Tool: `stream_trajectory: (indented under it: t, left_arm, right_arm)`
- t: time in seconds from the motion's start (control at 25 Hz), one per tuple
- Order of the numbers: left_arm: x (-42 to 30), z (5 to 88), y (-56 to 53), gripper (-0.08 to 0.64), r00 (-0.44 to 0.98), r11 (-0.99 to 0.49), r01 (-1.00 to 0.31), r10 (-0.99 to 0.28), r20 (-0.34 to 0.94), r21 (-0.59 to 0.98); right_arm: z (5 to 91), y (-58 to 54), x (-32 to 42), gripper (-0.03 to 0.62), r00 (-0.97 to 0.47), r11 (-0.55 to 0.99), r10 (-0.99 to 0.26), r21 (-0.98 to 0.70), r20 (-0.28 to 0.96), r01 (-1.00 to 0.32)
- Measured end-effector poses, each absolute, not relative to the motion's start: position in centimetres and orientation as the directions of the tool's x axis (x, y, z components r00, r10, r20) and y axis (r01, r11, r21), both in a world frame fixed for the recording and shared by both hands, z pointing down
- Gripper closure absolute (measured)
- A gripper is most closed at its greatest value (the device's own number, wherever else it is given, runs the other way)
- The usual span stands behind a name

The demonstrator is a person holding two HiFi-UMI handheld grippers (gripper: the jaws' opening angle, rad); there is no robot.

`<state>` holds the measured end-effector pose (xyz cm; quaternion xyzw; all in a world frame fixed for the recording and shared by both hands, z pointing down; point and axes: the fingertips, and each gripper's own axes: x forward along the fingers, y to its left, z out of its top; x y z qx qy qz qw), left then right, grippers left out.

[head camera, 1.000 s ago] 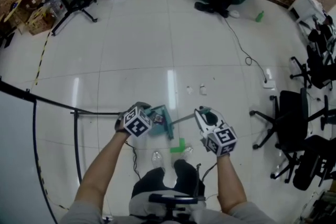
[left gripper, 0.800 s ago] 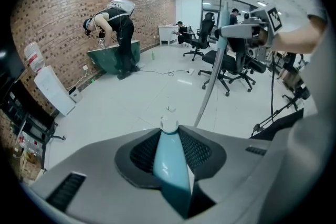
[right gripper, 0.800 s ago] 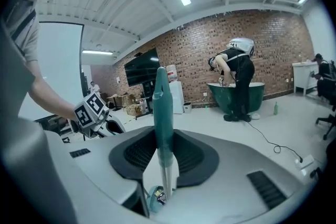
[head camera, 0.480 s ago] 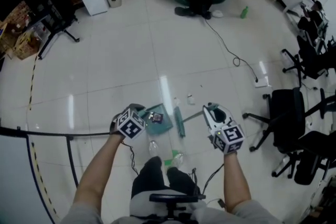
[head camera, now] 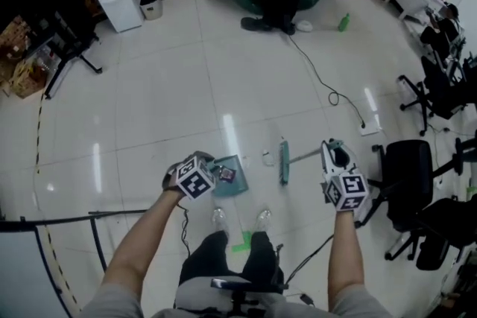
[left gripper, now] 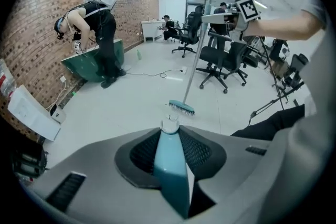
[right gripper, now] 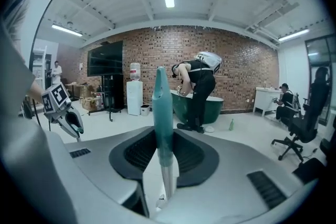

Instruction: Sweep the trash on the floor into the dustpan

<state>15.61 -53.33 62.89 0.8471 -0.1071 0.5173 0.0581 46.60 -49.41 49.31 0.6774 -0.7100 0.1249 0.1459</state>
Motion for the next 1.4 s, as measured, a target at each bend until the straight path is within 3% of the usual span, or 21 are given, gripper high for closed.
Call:
stream_trajectory:
  t: [0.24,0.4,0.68,1.16,1.4]
  left_arm:
    - [18.6,62.6,-56.0,0.462,0.441,-0.963,-0.263,-0.171,0.881,-0.055]
    - [19.1,63.2,-56.7,0.462,0.445,-0.963,-0.267,-0.158,0.881,-0.038]
    - [19.3,62.7,-57.0,0.462,0.439,-0.962,-0.27,-0.157,0.885,-0.037]
    - [17.3,63.1,-56.8,0.462,0.458,-0.96,-0.279,-0.153,0.876,-0.022]
    - [15.7,63.4,-56.4,0.462,0.469,-0.96,-0.28,-0.164,0.868,-0.029]
  right_arm:
    - [55.5,-53.8,47.6,0.488,-0.08,0.117,-0.89,0.054,0.449,-0.992]
    - [59.5,-54.4,44.5,0.488,-0.169,0.197,-0.857,0.007,0.487,-0.98]
    - [59.4,-54.6,36.5,0.479,-0.341,0.348,-0.802,-0.081,0.491,-0.934]
    - [58.3,-52.3,27.3,0.477,-0.492,0.419,-0.747,-0.259,0.447,-0.87]
    - [56.3,-51.1,24.5,0.476,-0.533,0.47,-0.719,-0.252,0.446,-0.846]
